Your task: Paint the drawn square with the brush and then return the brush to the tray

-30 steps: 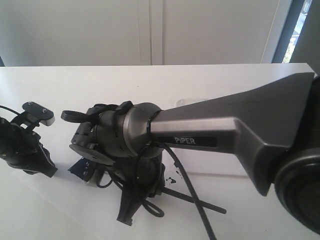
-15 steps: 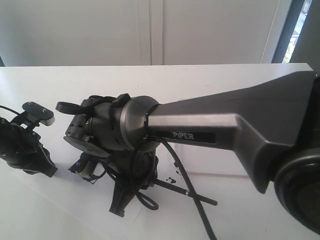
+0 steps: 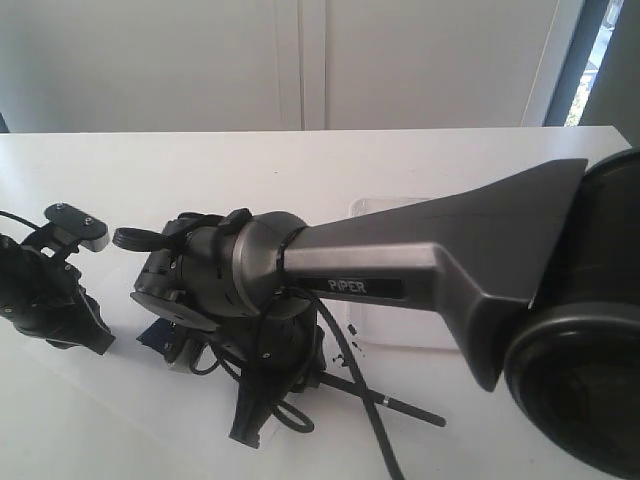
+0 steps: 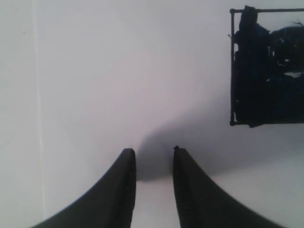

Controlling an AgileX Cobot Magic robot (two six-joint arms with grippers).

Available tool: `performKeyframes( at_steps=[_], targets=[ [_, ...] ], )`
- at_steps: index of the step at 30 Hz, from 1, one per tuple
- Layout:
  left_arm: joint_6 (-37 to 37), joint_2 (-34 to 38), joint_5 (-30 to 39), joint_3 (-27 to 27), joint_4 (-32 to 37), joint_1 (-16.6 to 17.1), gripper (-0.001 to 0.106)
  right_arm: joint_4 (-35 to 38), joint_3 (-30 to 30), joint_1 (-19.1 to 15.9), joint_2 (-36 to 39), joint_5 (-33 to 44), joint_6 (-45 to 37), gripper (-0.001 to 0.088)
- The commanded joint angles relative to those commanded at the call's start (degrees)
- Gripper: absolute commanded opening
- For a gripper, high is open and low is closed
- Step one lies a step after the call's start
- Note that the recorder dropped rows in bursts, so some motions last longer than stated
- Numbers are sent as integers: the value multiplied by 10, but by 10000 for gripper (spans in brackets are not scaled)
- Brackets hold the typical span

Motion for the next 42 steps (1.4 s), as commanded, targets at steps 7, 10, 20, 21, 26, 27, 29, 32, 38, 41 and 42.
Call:
performKeyframes(
  at_steps=[7,10,20,21,26,27,29,32,38,41,42],
  targets=[
    [0,0,-1,0,0,0,340,34,0,0,-10,0,-30,0],
    [-1,-3,-2,0,0,0,340,38,0,0,-12,0,-30,0],
    [-14,-82,63,0,0,0,340,37,0,0,-12,0,-30,0],
    [-14,-87,76,0,0,0,340,37,0,0,-12,0,-30,0],
    [-16,-86,108,13,2,-8,340,37,0,0,-12,0,-30,0],
    [-16,-86,103,19,4,-12,340,37,0,0,-13,0,-30,0],
    [-16,-86,89,29,11,-21,329,37,0,0,-13,0,-30,0],
    [-39,-86,58,40,40,-36,305,37,-1,0,-14,0,-30,0],
    [-116,-74,40,43,128,-53,303,36,-1,0,-34,0,-30,0],
    [-122,-60,32,43,133,-53,303,39,-1,0,-48,0,-30,0],
    [-123,-54,29,43,133,-53,303,39,-1,0,-49,0,-30,0]
  ],
)
